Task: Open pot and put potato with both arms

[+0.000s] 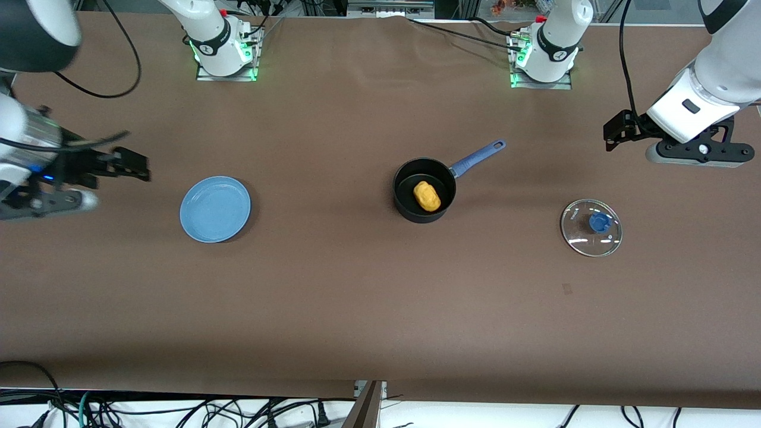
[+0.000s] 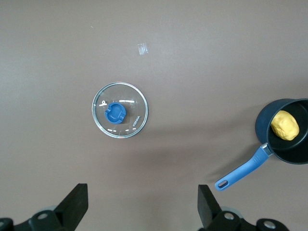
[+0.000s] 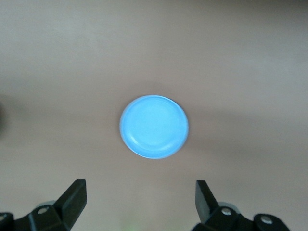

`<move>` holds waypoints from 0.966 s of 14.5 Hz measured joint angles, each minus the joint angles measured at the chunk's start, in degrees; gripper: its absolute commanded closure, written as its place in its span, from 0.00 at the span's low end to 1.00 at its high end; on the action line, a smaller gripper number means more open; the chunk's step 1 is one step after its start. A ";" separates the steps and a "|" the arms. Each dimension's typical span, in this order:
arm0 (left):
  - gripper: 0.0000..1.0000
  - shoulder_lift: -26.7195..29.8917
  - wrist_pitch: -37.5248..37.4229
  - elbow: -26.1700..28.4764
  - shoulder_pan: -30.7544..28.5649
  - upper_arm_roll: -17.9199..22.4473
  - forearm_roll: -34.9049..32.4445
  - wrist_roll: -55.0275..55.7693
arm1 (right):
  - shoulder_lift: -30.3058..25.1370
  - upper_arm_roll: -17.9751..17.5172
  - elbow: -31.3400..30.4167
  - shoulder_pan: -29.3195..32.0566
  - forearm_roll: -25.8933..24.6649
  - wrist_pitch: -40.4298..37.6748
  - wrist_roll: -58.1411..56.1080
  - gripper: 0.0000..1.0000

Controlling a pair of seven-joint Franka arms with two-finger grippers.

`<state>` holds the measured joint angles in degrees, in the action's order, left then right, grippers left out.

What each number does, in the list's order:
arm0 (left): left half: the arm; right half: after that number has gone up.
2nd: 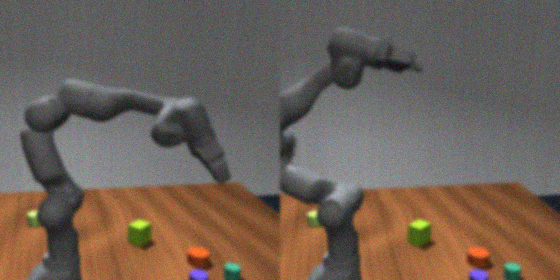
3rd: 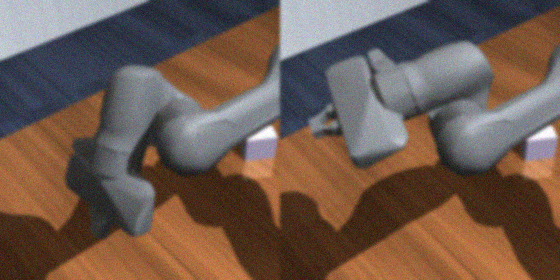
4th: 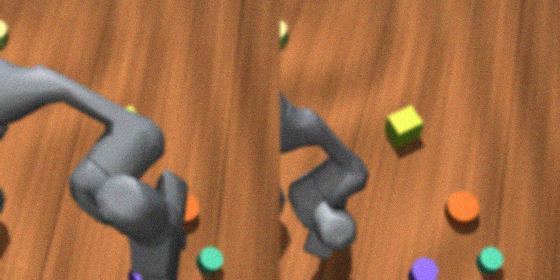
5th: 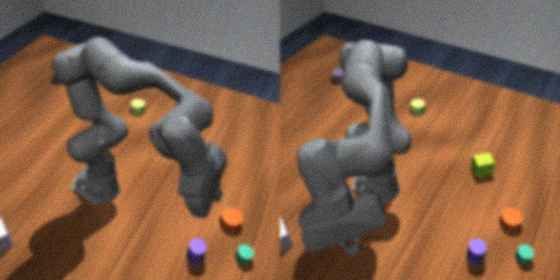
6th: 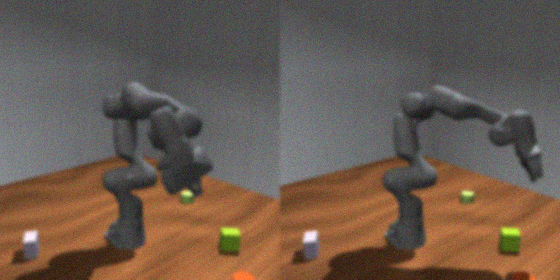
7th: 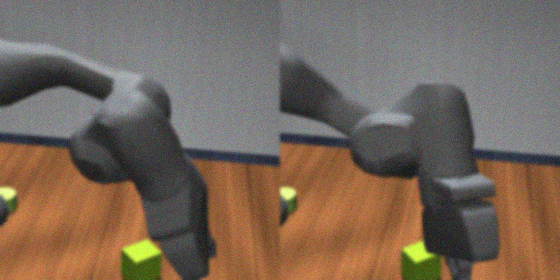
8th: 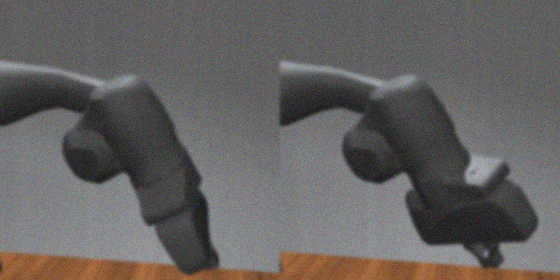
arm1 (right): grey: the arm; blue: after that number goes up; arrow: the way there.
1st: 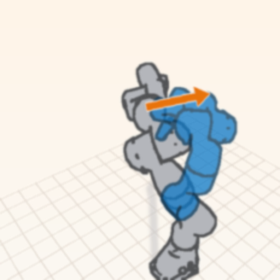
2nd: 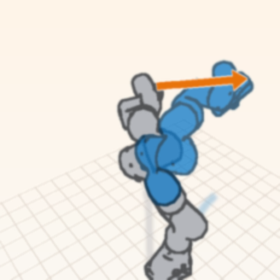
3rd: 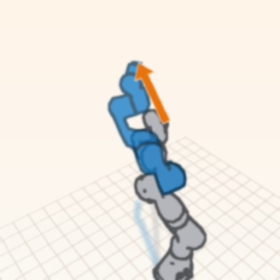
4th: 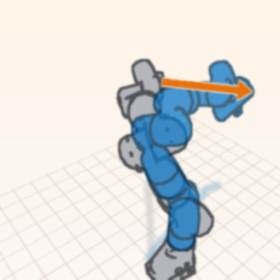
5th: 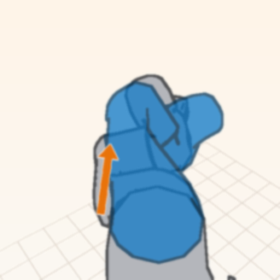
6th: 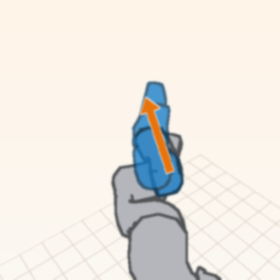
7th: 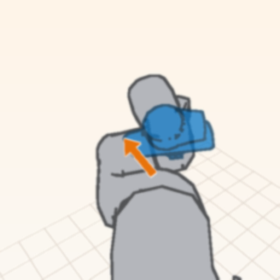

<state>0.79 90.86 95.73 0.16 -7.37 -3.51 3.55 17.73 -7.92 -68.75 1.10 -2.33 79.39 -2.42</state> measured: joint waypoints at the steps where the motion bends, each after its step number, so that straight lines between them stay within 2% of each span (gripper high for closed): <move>1: 0.00 0.00 0.12 0.01 -0.05 0.12 0.00 0.21 | -1.61 0.01 -1.51 0.77 -0.34 -0.14 -0.53 0.00; 6: 0.00 -0.70 0.57 -1.57 -1.12 0.67 0.00 0.31 | -8.26 0.13 -7.59 1.00 -4.03 0.17 -0.60 0.00; 11: 0.00 -2.25 0.11 -5.25 -1.53 0.71 0.00 0.42 | -9.20 0.73 -9.43 1.01 -4.25 0.58 -0.77 0.00; 14: 0.00 -2.94 -0.05 -5.67 -1.64 0.72 0.09 0.71 | -9.28 0.72 -9.62 0.99 -2.31 -0.05 2.01 0.00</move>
<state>-2.15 90.81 90.06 -1.49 -6.65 -3.42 4.25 8.46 -7.20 -78.37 2.09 -4.64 79.34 -0.41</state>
